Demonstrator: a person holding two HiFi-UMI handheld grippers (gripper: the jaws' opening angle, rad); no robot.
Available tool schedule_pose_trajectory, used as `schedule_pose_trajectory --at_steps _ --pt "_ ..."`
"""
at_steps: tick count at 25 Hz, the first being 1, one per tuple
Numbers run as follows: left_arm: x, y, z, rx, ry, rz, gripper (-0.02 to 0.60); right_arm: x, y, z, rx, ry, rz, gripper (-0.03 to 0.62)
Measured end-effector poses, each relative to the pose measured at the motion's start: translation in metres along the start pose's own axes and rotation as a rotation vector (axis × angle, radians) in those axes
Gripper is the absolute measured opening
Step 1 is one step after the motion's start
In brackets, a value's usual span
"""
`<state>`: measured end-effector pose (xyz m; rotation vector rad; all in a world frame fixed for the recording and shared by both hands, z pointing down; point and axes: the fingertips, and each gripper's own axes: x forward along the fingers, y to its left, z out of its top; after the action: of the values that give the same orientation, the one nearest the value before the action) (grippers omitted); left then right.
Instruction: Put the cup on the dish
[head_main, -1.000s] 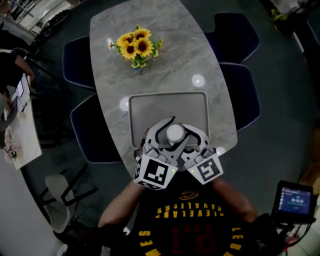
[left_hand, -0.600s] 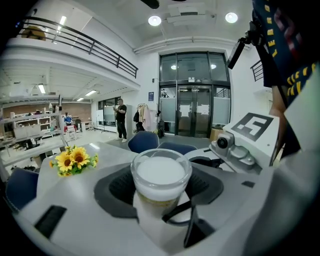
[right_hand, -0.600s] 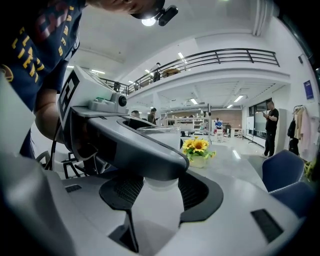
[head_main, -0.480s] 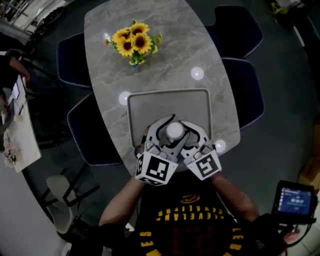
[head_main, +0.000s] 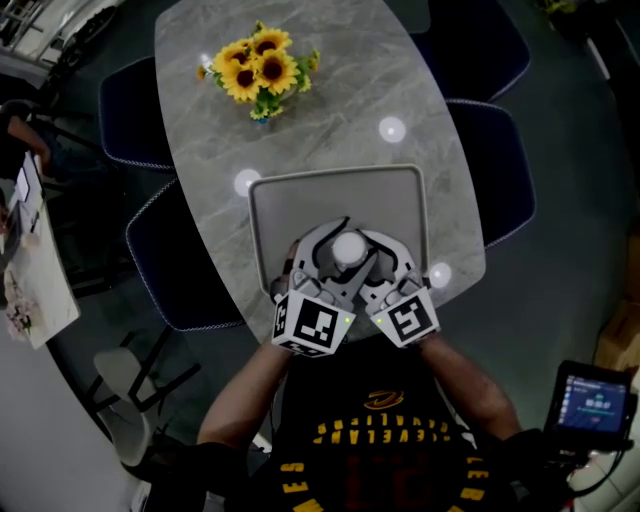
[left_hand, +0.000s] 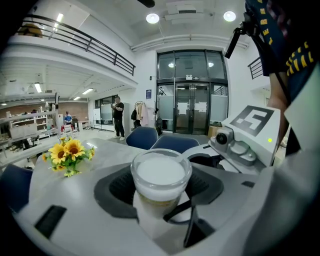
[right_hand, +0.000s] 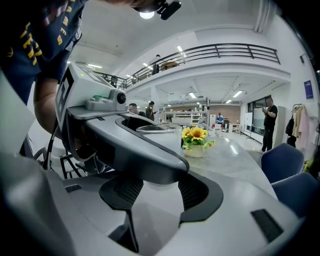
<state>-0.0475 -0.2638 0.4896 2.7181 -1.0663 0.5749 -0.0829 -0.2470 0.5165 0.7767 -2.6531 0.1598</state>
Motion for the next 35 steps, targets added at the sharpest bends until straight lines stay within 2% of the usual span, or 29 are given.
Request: schedule_pose_trajectory --at_steps 18,31,35 --pt "0.031 0.016 -0.051 -0.027 0.024 -0.032 0.261 0.032 -0.011 -0.051 0.013 0.075 -0.025 0.225" --pt "0.059 0.022 -0.081 -0.012 0.064 -0.052 0.261 0.049 -0.025 -0.088 -0.005 0.189 -0.03 0.225" --pt "0.062 0.025 -0.085 -0.009 0.066 -0.05 0.261 0.053 -0.028 -0.093 -0.047 0.227 -0.029 0.225"
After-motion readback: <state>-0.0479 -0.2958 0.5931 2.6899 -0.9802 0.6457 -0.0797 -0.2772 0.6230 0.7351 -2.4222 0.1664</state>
